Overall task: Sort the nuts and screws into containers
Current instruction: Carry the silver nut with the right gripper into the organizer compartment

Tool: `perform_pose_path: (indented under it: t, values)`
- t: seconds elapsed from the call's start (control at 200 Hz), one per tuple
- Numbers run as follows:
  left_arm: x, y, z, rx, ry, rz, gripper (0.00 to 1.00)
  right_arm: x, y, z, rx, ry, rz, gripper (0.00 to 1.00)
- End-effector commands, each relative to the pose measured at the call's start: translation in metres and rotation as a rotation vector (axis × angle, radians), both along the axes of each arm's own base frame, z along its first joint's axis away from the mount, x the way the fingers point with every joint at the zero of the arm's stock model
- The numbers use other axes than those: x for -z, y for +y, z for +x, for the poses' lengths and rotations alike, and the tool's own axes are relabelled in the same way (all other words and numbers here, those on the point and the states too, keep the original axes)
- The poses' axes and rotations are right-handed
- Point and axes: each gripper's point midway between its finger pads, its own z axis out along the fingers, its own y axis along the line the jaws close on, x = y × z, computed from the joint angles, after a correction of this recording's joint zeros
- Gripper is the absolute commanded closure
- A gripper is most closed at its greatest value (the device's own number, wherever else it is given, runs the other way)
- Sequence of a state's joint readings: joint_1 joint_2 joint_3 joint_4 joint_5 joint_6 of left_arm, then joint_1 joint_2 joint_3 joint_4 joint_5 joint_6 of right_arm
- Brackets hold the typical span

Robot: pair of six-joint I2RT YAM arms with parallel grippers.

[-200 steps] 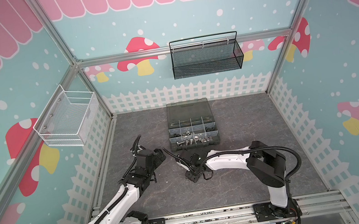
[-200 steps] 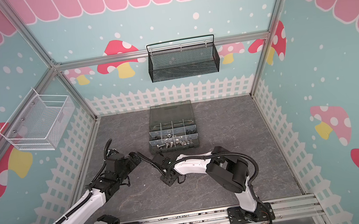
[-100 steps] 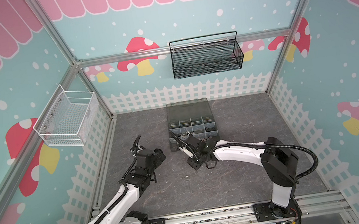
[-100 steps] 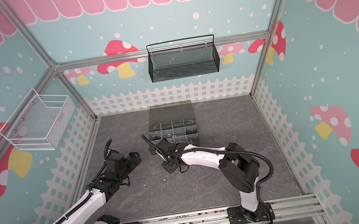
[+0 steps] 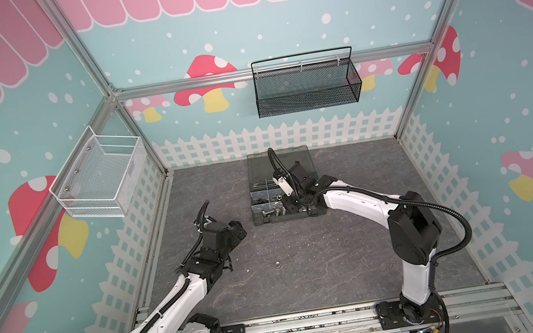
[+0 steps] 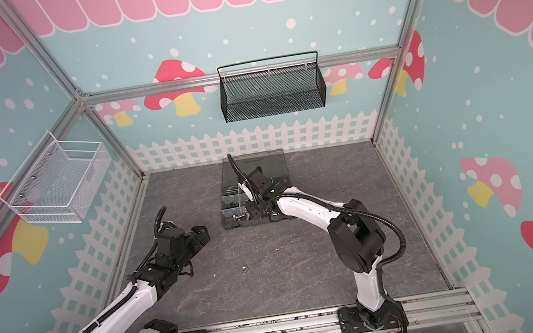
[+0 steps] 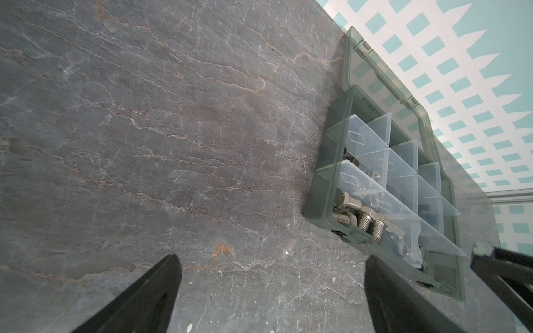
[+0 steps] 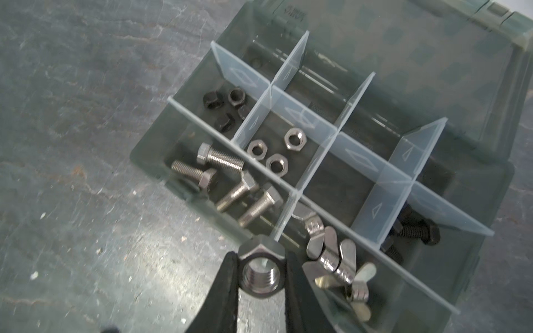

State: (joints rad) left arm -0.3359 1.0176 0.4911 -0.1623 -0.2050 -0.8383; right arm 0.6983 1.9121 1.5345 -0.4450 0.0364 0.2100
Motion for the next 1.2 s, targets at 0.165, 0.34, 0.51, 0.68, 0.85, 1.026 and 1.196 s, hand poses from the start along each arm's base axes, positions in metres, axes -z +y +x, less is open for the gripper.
perform_pose_path:
  t: [0.165,0.34,0.51,0.68,0.85,1.026,1.196]
  values:
    - [-0.002,0.0,0.003,-0.009,-0.008,-0.019,0.0,0.015,0.022,0.044,-0.027,-0.023,0.006,0.9]
    - [-0.002,0.0,0.002,-0.007,-0.007,-0.017,0.0,0.026,0.031,0.064,-0.034,-0.012,-0.011,0.91]
    - [-0.001,0.001,0.001,-0.009,-0.006,-0.015,0.0,0.039,0.032,0.075,-0.029,0.01,-0.024,0.91]
    - [-0.001,0.001,0.002,-0.011,-0.007,-0.014,0.0,0.052,0.03,0.079,-0.027,0.033,-0.042,0.91]
    - [0.0,0.0,0.003,-0.008,-0.002,-0.015,0.0,0.064,0.027,0.08,-0.023,0.054,-0.064,0.91]
    - [-0.001,0.0,0.002,-0.007,-0.006,-0.017,0.0,0.072,0.025,0.079,-0.02,0.071,-0.076,0.91]
    - [-0.001,0.0,0.002,-0.009,-0.007,-0.015,0.0,0.075,0.026,0.079,-0.025,0.076,-0.073,0.91]
